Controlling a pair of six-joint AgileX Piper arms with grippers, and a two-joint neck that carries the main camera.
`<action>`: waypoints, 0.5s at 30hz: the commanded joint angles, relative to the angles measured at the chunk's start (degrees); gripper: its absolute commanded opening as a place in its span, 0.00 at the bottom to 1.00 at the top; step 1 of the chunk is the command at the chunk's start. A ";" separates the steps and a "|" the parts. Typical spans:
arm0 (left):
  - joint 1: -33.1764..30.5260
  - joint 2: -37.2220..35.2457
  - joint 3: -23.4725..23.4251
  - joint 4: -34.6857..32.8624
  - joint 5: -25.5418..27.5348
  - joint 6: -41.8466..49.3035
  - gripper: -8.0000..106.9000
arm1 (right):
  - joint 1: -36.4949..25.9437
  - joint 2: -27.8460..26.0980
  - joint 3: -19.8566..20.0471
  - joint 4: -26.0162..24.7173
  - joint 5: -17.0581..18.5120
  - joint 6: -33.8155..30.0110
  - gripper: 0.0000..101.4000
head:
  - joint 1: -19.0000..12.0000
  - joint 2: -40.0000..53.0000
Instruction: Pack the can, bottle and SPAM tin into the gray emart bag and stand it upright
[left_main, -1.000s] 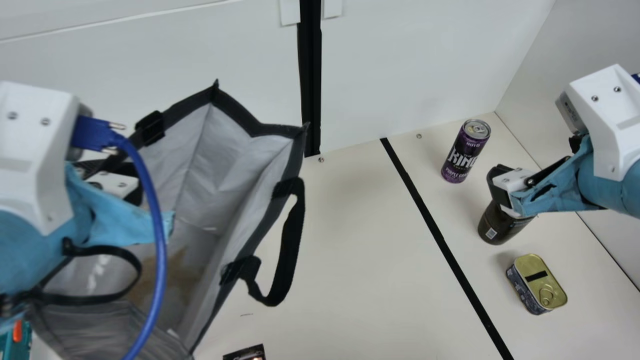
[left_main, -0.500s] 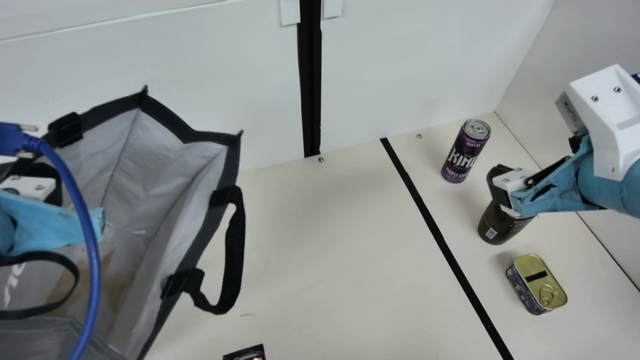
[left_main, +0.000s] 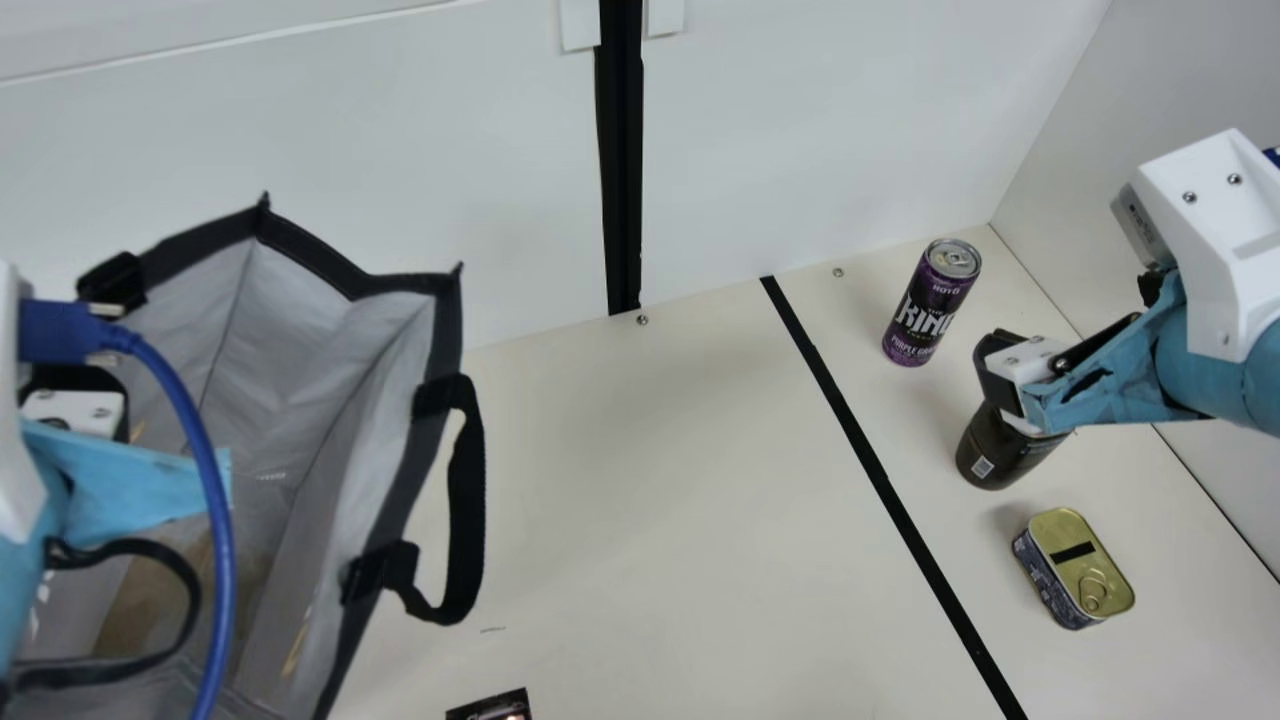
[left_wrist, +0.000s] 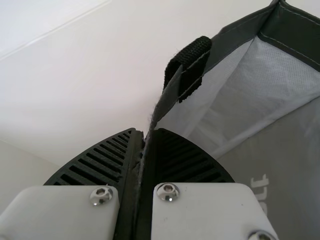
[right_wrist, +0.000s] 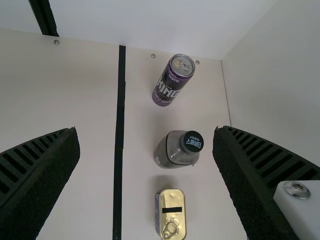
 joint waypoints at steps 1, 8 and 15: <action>-0.99 -0.06 1.37 0.68 0.01 -1.36 0.00 | 0.00 0.00 0.00 0.00 0.00 0.00 0.94 | -1.30 -0.05; -4.73 0.04 4.90 1.78 0.01 -5.29 0.00 | 0.00 0.00 0.00 0.00 0.00 0.00 0.94 | -1.30 -0.05; -8.12 0.49 7.19 1.93 0.01 -8.53 0.00 | 0.00 0.00 0.00 0.00 0.00 0.00 0.94 | -1.30 -0.05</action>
